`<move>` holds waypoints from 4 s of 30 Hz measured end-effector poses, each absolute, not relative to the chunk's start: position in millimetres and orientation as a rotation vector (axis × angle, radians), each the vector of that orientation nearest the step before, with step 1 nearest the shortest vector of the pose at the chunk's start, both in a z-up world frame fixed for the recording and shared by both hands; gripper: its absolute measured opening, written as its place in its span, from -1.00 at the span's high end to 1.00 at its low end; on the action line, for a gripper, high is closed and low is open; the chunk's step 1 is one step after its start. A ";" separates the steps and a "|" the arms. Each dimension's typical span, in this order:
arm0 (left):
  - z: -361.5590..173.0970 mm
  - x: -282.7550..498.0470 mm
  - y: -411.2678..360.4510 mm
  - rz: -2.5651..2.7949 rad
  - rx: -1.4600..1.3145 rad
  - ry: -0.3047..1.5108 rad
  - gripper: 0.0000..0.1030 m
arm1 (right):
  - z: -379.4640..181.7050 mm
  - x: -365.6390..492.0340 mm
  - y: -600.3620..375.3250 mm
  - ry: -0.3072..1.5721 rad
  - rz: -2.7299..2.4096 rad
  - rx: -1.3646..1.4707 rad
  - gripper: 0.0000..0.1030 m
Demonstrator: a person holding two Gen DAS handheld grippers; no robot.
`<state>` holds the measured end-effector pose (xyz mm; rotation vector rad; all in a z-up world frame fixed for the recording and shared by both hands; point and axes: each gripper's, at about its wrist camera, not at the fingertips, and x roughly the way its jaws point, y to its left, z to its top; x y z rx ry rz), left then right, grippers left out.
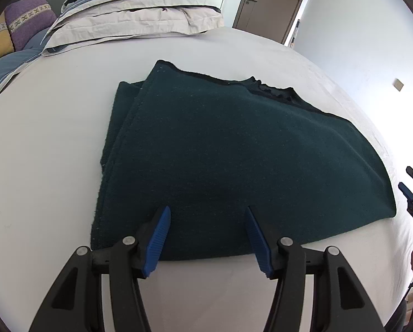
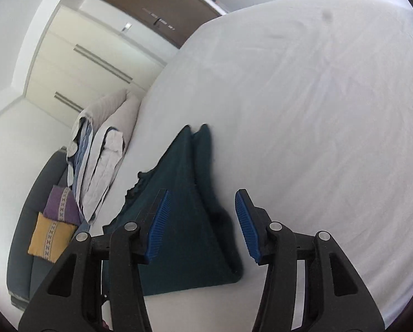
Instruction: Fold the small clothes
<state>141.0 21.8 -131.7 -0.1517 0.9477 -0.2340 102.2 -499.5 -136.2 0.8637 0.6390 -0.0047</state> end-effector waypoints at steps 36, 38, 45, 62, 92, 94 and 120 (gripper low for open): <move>-119.2 158.3 -2.3 -0.365 -0.201 0.960 -0.18 | -188.2 206.5 -463.1 0.972 0.106 0.940 0.04; -122.3 159.8 -3.1 -0.364 -0.204 0.972 -0.18 | -194.1 212.5 -465.3 0.998 0.099 0.955 0.26; -127.2 167.0 -2.4 -0.372 -0.247 0.987 -0.18 | -191.2 218.4 -453.9 1.012 0.057 0.879 0.68; -121.8 191.8 73.1 -0.412 -0.599 0.965 -0.24 | -96.6 280.0 -191.7 1.085 0.234 0.142 0.76; -130.1 238.2 -14.4 -0.512 -0.533 1.171 0.08 | -118.2 162.8 -299.8 0.904 0.344 0.522 -0.34; -131.5 239.0 -18.8 -0.508 -0.510 1.187 0.10 | -122.1 162.7 -301.9 0.896 0.336 0.529 -0.34; -91.1 246.5 139.1 -0.429 -0.608 1.052 0.98 | -127.6 207.6 -166.2 1.000 0.461 0.263 -0.25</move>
